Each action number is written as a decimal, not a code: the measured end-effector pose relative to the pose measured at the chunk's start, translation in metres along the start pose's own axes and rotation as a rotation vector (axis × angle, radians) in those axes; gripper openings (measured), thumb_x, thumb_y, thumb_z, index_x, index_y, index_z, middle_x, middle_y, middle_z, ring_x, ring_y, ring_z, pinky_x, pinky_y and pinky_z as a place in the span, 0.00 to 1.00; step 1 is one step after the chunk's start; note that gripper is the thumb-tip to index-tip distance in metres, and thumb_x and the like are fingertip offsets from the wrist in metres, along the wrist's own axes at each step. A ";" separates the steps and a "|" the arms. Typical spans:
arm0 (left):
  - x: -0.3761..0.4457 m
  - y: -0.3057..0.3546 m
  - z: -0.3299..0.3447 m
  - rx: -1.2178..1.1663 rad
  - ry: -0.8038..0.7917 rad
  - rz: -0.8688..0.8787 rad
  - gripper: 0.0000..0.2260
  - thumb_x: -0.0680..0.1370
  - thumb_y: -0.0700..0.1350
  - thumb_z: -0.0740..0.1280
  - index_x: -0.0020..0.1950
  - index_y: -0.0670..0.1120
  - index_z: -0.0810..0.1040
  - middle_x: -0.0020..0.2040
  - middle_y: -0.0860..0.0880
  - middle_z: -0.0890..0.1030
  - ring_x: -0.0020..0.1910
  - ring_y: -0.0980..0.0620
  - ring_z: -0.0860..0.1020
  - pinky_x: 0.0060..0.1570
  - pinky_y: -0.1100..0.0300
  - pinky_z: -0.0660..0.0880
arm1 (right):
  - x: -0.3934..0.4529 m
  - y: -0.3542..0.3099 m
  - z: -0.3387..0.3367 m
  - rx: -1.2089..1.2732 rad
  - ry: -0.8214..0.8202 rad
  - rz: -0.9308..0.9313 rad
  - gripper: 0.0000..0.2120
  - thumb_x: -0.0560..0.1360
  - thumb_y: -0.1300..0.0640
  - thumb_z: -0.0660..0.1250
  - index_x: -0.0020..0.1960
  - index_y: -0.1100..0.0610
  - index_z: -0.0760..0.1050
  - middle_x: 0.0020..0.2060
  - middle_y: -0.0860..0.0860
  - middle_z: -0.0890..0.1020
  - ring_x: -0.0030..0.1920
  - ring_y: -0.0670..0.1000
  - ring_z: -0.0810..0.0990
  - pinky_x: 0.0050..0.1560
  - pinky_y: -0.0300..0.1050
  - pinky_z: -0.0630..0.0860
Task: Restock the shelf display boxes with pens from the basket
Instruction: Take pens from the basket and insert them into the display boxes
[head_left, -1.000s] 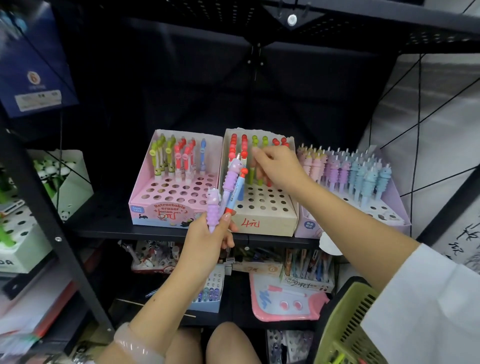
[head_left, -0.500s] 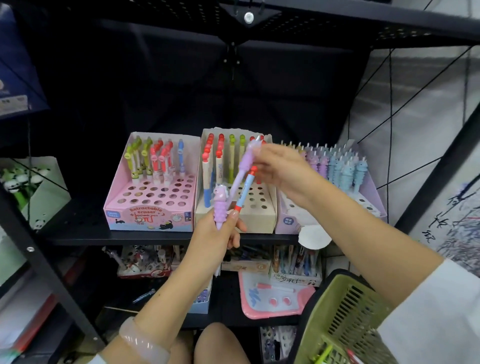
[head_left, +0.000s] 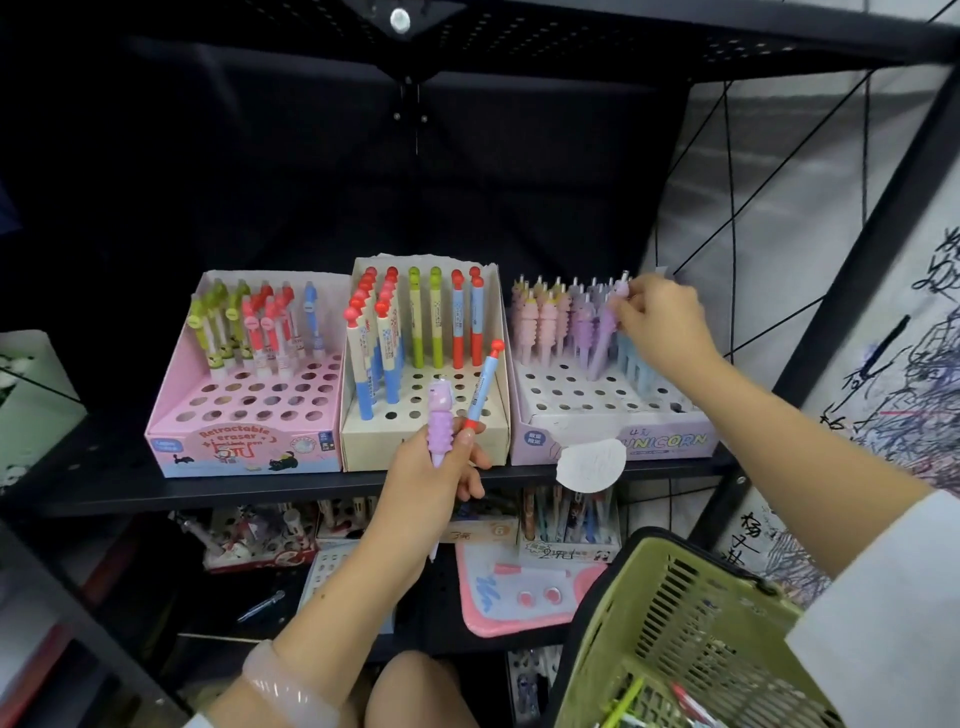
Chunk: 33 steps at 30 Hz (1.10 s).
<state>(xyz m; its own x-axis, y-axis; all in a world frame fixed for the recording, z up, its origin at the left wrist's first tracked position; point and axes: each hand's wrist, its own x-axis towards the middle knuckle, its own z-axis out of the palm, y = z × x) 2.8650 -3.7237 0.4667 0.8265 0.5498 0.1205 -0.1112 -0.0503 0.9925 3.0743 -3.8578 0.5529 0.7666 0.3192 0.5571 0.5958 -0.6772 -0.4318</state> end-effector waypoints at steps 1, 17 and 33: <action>0.000 0.000 0.000 -0.003 -0.002 -0.003 0.09 0.81 0.42 0.58 0.48 0.48 0.77 0.31 0.54 0.78 0.26 0.58 0.73 0.28 0.68 0.71 | -0.001 0.001 0.001 -0.003 -0.011 0.005 0.12 0.79 0.57 0.61 0.54 0.65 0.75 0.41 0.60 0.82 0.43 0.58 0.78 0.44 0.44 0.71; -0.004 0.005 0.003 -0.001 -0.017 0.007 0.08 0.81 0.42 0.58 0.49 0.48 0.77 0.32 0.54 0.80 0.29 0.57 0.75 0.31 0.66 0.73 | 0.010 -0.005 0.016 -0.241 -0.411 0.053 0.11 0.80 0.61 0.57 0.52 0.67 0.74 0.46 0.62 0.80 0.45 0.59 0.79 0.46 0.50 0.76; -0.006 0.006 0.001 -0.075 -0.011 -0.011 0.07 0.81 0.43 0.58 0.52 0.46 0.76 0.34 0.52 0.81 0.28 0.57 0.77 0.29 0.67 0.74 | -0.059 -0.084 0.010 0.748 -0.664 -0.028 0.08 0.79 0.58 0.61 0.44 0.57 0.76 0.37 0.50 0.81 0.35 0.42 0.80 0.37 0.33 0.77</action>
<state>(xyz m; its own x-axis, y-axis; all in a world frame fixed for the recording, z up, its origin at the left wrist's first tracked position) 2.8599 -3.7280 0.4722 0.8338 0.5410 0.1100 -0.1428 0.0188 0.9896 2.9816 -3.8133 0.5486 0.5920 0.7892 0.1632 0.4385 -0.1455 -0.8869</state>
